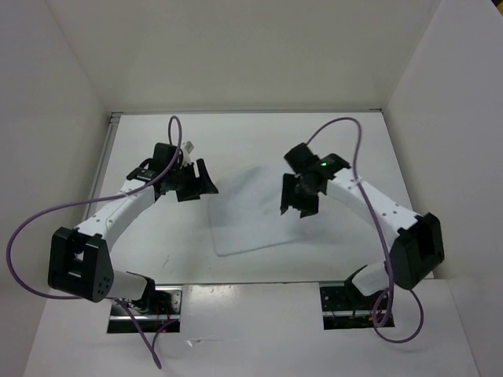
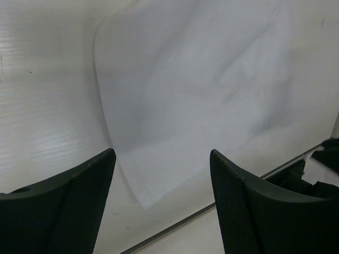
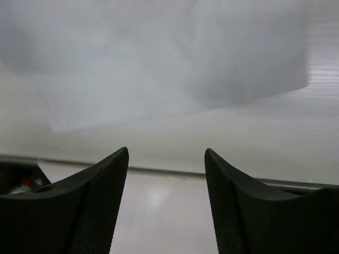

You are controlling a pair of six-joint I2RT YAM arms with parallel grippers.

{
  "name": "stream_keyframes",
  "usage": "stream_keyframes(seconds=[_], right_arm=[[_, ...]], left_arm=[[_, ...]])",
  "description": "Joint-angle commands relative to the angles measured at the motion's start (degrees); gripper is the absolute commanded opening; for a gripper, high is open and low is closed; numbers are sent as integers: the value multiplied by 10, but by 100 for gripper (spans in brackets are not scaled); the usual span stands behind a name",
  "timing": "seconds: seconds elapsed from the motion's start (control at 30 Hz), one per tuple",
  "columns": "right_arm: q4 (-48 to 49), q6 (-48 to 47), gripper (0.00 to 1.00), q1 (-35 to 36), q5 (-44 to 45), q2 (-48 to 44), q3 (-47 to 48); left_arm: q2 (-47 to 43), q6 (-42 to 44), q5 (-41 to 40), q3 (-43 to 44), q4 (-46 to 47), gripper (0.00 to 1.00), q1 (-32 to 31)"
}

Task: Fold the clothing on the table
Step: Move the skirt to the center of the board

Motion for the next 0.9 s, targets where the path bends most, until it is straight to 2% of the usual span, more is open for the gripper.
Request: stream_keyframes(seconds=[0.0,0.07,0.1,0.13,0.2,0.23,0.27,0.3,0.33,0.37,0.47,0.63,0.73,0.87], right_arm=[[10,48,65,-82,58,-103,-23],[63,89,65,-132,40,-129,-91],[76,106,64,-151,29,-141,-113],[102,119,62,-184,22,-165,-151],[119,153,53,-204,15,-184,-179],[133,159,38,-209,7,-189,-200],[133,159,27,-209,6,-189,-208],[140,159,16,-209,0,-183,-216],[140,159,6,-209,0,-157,-227],[140,159,0,-209,0,-143,-232],[160,159,0,-204,-19,-93,-244],[178,159,0,-204,-30,-35,-250],[187,159,0,-204,-18,13,-224],[216,146,0,-204,13,99,-175]], left_arm=[[10,37,12,65,-7,79,0],[43,60,50,102,5,78,0],[89,90,70,125,5,76,-9],[115,106,109,183,5,76,-14],[200,145,144,248,-5,72,-31],[229,182,157,282,-14,59,-38],[290,205,158,356,-39,48,-51],[319,221,151,390,-50,35,-59],[347,252,146,422,-60,21,-66],[394,266,146,450,-68,1,-76],[457,285,146,517,-68,0,-85],[519,283,123,537,-62,0,-91],[526,262,118,504,-39,0,-91],[511,203,61,430,-9,0,-91]])
